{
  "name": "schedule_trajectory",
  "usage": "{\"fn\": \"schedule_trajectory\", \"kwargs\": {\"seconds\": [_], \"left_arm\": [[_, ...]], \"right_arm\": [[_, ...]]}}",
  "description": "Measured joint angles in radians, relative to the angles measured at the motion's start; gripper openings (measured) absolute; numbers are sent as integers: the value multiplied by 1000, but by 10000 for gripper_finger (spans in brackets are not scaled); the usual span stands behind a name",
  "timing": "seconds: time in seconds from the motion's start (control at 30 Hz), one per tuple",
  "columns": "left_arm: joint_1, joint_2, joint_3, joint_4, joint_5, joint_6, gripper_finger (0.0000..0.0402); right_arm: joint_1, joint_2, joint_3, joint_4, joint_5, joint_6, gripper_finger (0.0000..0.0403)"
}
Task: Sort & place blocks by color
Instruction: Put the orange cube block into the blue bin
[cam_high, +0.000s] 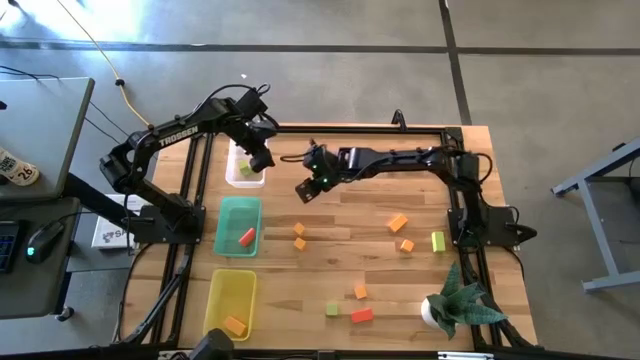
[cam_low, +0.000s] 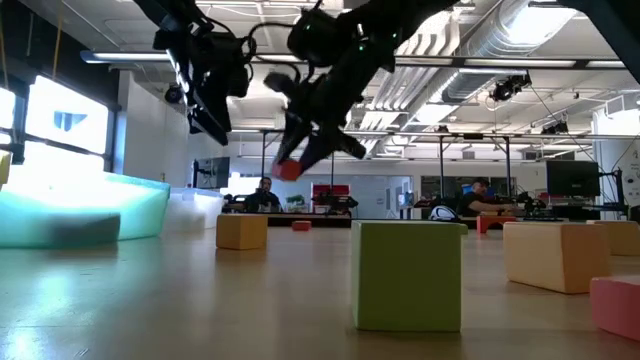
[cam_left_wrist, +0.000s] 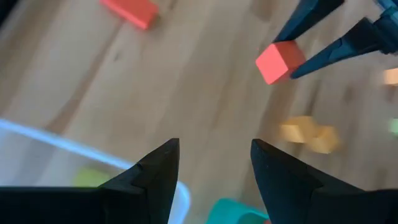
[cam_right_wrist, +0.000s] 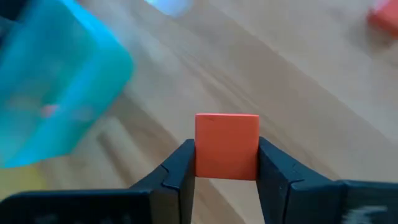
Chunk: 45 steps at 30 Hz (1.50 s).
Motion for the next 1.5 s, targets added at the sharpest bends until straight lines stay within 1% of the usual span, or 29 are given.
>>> {"fn": "schedule_trajectory", "kwargs": {"seconds": [0.17, 0.27, 0.4, 0.5, 0.9, 1.2, 1.33, 1.5], "left_arm": [[-20, 0, 0, 0, 43, 0, 186], [-40, 0, 0, 2, 88, 5, 186], [-68, 0, 0, 3, 179, 75, 186], [-98, 0, 0, 6, 223, 110, 186], [-233, 0, 0, 127, 232, 176, 186], [-291, 0, 0, 234, 232, 69, 186], [-297, 0, 0, 235, 233, 61, 186], [-297, 0, 0, 248, 239, 23, 186]], "right_arm": [[-1, -75, 0, 13, -40, -70, 103], [-7, -112, 0, 23, -80, -102, 103], [-12, -150, 0, 35, -134, -147, 103], [-22, -170, 0, 37, -187, -169, 103], [-45, -185, 0, 42, -391, -238, 103], [-46, -185, 0, 53, -399, -328, 103], [-53, -204, 0, 79, -397, -378, 103], [-80, -245, 0, 88, -395, -395, 103]]}}
